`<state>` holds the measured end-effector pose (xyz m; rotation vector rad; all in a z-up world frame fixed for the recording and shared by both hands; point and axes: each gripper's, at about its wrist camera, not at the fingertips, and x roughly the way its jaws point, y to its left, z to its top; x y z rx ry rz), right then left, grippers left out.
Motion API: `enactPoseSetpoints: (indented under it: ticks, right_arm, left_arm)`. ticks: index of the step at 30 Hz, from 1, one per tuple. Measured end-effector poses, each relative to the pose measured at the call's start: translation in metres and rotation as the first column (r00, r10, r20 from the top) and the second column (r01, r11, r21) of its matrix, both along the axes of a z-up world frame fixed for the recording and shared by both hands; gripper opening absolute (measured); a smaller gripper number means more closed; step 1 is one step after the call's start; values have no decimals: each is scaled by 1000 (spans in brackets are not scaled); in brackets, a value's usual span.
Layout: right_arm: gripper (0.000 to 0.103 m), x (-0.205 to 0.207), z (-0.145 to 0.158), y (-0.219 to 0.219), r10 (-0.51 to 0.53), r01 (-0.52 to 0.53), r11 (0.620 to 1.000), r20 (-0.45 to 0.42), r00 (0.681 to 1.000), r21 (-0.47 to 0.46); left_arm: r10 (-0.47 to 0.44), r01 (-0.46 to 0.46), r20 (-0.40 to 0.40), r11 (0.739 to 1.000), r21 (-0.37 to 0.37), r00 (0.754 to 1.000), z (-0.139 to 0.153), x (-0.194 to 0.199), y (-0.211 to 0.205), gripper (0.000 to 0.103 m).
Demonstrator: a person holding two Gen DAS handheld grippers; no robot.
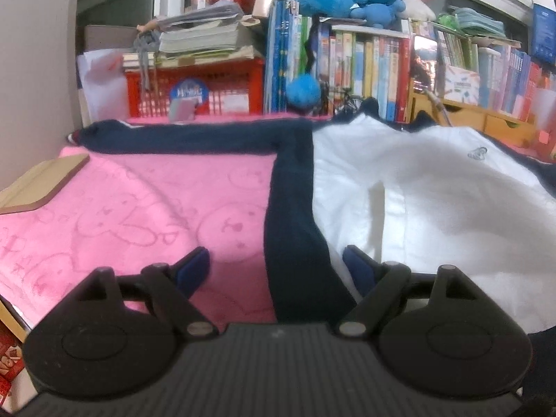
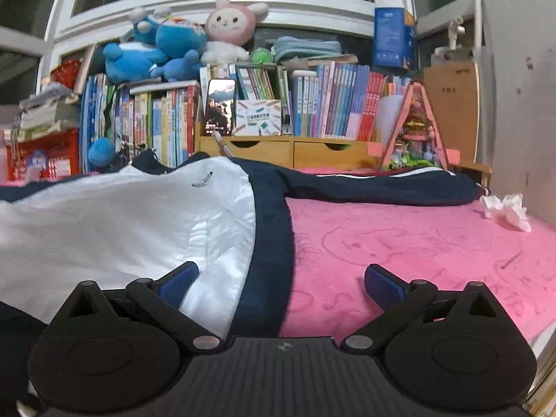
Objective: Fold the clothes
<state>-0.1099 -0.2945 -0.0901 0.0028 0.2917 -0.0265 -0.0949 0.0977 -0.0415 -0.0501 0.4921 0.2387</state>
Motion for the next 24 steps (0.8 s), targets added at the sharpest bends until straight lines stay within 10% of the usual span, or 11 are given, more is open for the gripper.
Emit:
enactPoseSetpoints:
  ticks: [9, 15, 24]
  right_arm:
    - [102, -50, 8, -2, 128, -114, 966, 48, 991, -233]
    - [102, -47, 7, 17, 198, -194, 978, 38, 980, -78]
    - [101, -23, 2, 6, 90, -90, 987, 0, 996, -132]
  left_arm:
    - [-4, 4, 35, 1000, -23, 999, 17, -23, 4, 84]
    - [-29, 29, 23, 1000, -6, 999, 13, -14, -8, 84]
    - [33, -33, -10, 999, 9, 999, 0, -15, 14, 85]
